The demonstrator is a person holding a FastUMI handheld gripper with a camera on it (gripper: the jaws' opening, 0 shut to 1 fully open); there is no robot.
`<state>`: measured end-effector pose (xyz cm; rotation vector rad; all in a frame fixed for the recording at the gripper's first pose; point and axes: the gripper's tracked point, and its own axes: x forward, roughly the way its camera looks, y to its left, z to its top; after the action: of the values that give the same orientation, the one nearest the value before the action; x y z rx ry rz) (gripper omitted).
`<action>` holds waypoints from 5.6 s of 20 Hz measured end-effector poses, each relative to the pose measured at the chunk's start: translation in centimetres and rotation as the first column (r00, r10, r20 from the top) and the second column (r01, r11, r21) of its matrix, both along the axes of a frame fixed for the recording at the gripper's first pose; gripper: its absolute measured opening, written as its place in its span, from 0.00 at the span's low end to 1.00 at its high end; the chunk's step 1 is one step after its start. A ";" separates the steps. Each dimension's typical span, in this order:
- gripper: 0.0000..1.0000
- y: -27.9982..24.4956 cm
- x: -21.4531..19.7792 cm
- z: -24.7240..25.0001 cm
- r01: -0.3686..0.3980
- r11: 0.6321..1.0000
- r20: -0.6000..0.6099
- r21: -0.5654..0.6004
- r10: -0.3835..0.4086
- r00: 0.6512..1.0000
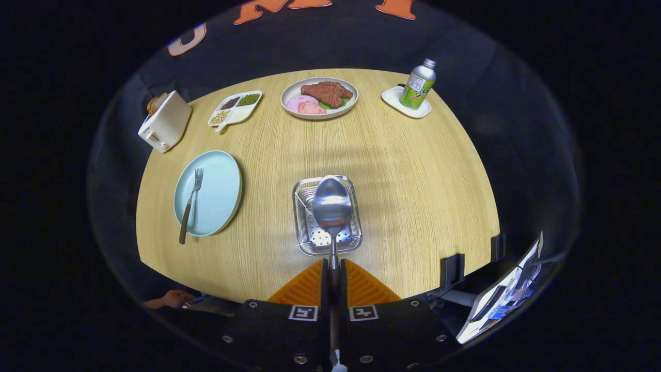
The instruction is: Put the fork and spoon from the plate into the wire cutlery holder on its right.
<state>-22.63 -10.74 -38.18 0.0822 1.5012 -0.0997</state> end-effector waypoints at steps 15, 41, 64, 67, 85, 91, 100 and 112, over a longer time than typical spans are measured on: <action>0.18 -3.4 9.3 3.6 0.166 0.986 0.315 -0.015 -0.153 0.937; 0.97 7.8 24.2 26.3 -0.005 0.999 0.930 -0.049 0.047 0.364; 0.97 20.4 24.5 23.1 -0.174 0.985 0.914 0.021 0.051 0.402; 0.97 23.2 23.6 19.3 -0.231 0.972 0.868 0.045 0.077 0.491; 0.84 30.7 10.5 -6.8 -0.316 0.927 0.086 0.201 0.304 0.949; 0.63 30.7 8.7 -11.1 -0.281 0.941 -0.047 0.187 0.294 0.955; 0.07 30.6 8.9 -12.1 -0.248 0.948 -0.075 0.198 0.267 0.961; 0.04 21.1 9.7 -2.9 -0.169 0.974 0.124 0.153 0.151 0.981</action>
<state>-12.93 10.39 -41.03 0.0963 1.3963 0.1561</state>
